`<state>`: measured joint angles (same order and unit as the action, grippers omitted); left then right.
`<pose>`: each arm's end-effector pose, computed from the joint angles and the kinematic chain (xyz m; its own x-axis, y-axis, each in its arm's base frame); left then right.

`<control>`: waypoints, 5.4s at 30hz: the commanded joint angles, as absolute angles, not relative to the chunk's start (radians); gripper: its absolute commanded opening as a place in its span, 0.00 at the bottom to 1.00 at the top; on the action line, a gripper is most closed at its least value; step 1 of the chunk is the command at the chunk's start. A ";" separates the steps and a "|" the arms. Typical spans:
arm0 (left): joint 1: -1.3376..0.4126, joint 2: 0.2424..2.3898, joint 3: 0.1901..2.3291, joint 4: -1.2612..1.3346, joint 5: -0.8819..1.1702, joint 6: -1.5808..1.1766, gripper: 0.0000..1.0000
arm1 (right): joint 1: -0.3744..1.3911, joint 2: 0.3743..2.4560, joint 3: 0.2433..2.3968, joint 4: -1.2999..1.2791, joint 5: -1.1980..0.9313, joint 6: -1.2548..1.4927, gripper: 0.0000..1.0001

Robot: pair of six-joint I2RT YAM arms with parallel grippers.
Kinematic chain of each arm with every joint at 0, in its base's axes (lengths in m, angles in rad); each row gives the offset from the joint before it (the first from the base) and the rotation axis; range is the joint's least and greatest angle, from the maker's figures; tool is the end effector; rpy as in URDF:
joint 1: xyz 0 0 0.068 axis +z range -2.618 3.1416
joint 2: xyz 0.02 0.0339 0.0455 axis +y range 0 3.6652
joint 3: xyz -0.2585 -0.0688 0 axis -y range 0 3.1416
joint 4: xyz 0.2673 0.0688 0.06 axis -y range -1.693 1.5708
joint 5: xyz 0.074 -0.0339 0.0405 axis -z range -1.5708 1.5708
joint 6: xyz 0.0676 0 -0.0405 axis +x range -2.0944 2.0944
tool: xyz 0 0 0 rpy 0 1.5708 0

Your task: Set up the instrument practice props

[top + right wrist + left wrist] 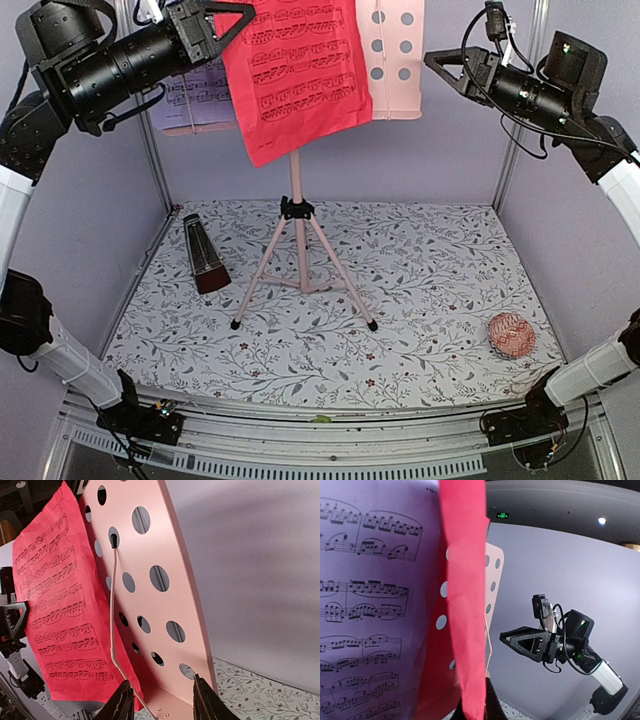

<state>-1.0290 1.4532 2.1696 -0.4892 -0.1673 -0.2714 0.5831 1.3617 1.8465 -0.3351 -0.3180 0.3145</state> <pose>0.1586 -0.2417 0.6227 -0.0921 -0.3595 -0.9286 0.7644 0.5720 -0.2973 0.2484 0.1892 0.5646 -0.1232 0.2707 -0.9547 -0.7813 0.5667 0.2615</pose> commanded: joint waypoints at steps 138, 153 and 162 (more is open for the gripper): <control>-0.933 1.836 2.539 -0.300 -0.057 0.296 0.08 | 0.603 1.555 1.819 0.087 -0.733 0.445 0.00; -0.933 1.855 2.510 -0.224 -0.070 0.272 0.02 | 0.612 1.568 1.821 0.081 -0.735 0.443 0.00; -0.934 1.867 2.508 -0.206 -0.058 0.270 0.00 | 0.619 1.574 1.833 0.060 -0.727 0.433 0.00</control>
<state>-0.9401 1.8503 2.5179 -0.2417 -0.0635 0.2775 0.6041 1.5551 1.8378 0.1139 -0.7120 0.4473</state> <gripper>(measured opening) 0.004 0.028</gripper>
